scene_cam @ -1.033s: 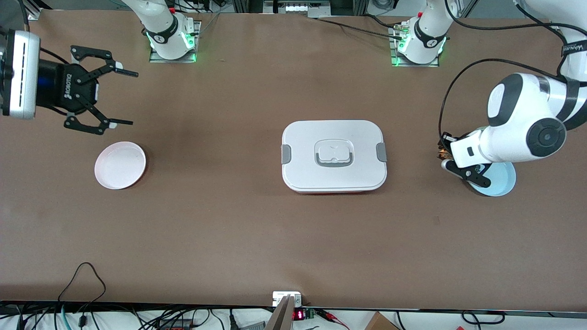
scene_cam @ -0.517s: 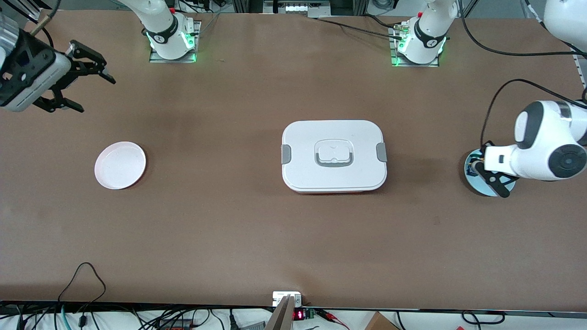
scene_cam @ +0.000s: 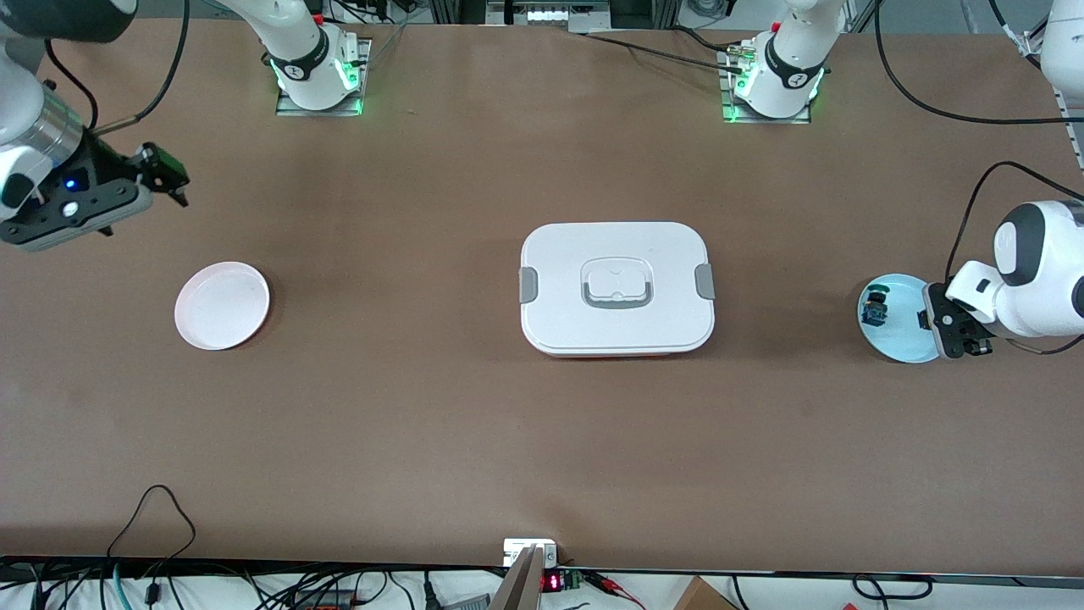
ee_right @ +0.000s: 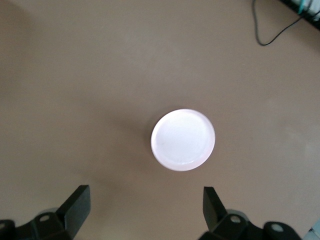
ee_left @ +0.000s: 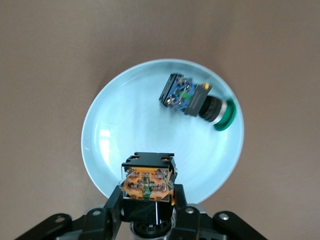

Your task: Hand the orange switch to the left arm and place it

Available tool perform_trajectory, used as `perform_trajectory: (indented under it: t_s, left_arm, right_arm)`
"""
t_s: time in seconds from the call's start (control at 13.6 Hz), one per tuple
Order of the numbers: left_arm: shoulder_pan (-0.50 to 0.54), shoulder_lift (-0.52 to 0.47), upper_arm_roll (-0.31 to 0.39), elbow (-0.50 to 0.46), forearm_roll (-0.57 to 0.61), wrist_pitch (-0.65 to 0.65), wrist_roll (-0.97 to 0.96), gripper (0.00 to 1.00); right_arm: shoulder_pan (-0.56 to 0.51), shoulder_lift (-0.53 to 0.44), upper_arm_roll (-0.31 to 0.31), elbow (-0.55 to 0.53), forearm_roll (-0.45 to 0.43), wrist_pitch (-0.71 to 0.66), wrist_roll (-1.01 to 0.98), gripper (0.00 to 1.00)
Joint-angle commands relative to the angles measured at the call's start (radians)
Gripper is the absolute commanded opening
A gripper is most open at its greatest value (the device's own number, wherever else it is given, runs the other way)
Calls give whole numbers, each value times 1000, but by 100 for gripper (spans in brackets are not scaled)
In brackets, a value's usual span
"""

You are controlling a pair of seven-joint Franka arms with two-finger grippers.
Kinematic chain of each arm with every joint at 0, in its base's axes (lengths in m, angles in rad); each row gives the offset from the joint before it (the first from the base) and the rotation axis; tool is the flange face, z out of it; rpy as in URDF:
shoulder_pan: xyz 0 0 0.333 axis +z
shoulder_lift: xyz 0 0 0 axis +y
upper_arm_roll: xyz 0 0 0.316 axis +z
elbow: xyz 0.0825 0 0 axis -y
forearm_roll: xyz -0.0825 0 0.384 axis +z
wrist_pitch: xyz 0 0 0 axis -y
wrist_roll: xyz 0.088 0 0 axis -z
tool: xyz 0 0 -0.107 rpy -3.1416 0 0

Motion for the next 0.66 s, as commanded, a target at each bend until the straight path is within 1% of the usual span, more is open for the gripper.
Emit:
perform_trajectory:
  t_s: [0.0,0.07,0.15,0.22,0.3,0.37,0.52,0.59]
  left_arm:
    - [43,57,-19,14,27,55,115,30]
    - [44,66,-19,12,25,66,143,30]
    - [49,74,-19,12,25,71,157,30]
    - [55,83,-19,12,25,71,157,30]
    - [55,89,-19,12,25,71,157,31]
    - [55,94,-19,12,25,71,157,32]
    - [58,103,-19,12,21,72,151,43]
    - [58,105,-21,12,16,69,148,57]
  right_arm:
    - [-79,-22,14,-60,58,86,-56,100]
    - [-105,-22,33,-68,89,83,-54,100]
    - [-138,-20,59,-71,98,72,-40,100]
    - [-146,-22,75,-69,100,42,21,100]
    - [-146,-25,84,-66,100,16,163,100]
    - [-146,-34,98,-65,97,8,243,100]
    - [-148,-33,100,-60,97,14,244,100]
    - [-148,-29,100,-55,88,17,242,100]
